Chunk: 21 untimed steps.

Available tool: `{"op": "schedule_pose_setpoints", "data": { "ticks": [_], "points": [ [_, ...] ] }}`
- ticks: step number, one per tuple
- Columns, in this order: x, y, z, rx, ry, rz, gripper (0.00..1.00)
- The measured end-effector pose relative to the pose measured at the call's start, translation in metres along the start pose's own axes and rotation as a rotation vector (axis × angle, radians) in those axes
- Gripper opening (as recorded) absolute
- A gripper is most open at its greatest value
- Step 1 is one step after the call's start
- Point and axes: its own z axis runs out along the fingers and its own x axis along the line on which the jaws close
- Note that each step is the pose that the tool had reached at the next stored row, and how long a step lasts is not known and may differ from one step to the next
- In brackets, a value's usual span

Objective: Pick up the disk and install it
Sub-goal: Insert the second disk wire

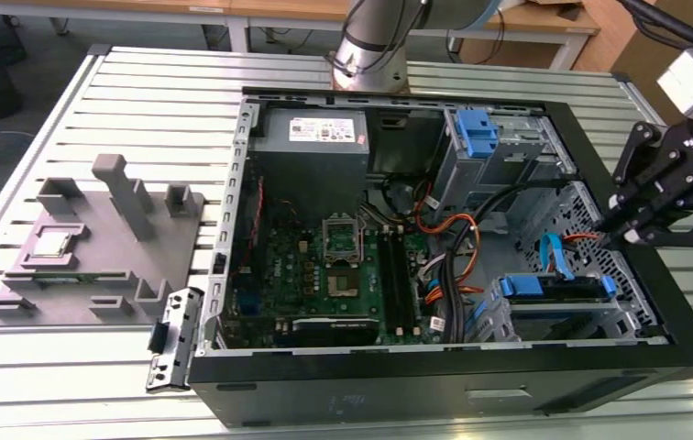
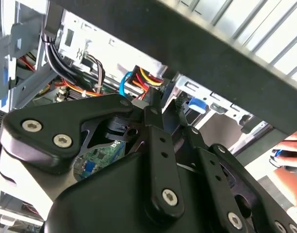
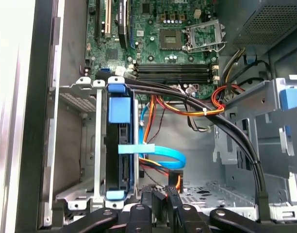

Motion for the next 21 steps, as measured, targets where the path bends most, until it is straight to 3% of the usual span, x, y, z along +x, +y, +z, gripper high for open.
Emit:
{"op": "schedule_pose_setpoints", "data": {
  "ticks": [3,8,12,18,21],
  "points": [
    [-0.0007,-0.0065,-0.0010,-0.0089,0.0057,0.001,0.27],
    [-0.0011,-0.0153,-0.0013,-0.0265,0.0243,0.007,0.27],
    [-0.0018,-0.0204,0.0002,-0.0371,0.0334,0.013,0.27],
    [-0.0020,-0.0208,0.0010,-0.0404,0.0346,0.014,0.27],
    [-0.0023,-0.0157,0.0019,-0.0384,0.0345,0.014,0.27]
  ]
}}
